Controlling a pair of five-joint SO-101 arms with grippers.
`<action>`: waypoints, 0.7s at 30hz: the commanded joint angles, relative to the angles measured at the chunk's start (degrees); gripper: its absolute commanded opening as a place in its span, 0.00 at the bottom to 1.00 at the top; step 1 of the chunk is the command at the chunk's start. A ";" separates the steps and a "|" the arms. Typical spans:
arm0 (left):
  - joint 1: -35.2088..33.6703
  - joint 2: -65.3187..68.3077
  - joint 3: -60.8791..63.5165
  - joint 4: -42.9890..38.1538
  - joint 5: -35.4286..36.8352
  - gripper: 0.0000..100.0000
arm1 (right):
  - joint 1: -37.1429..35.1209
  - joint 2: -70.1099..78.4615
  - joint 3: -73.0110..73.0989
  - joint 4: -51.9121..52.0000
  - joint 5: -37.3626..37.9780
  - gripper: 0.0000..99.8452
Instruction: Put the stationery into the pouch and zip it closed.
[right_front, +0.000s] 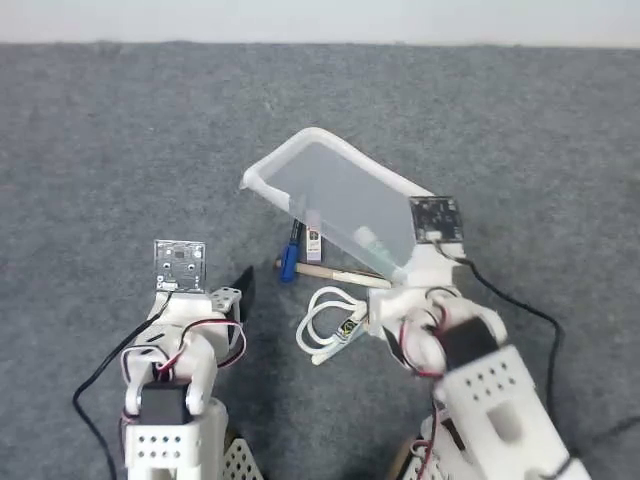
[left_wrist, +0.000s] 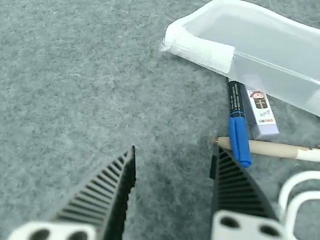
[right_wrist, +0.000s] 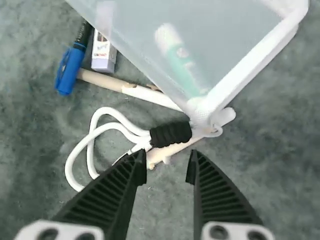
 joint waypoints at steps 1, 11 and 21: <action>-0.35 -1.23 -0.84 -1.32 0.88 0.23 | -0.40 7.87 -3.69 -4.97 -2.11 0.14; -0.35 -1.23 -0.84 -1.32 0.79 0.23 | -0.40 24.31 -4.22 -13.49 -5.54 0.14; -0.35 -1.23 -0.84 -1.32 0.70 0.23 | 0.04 33.54 -8.09 -13.05 -5.63 0.13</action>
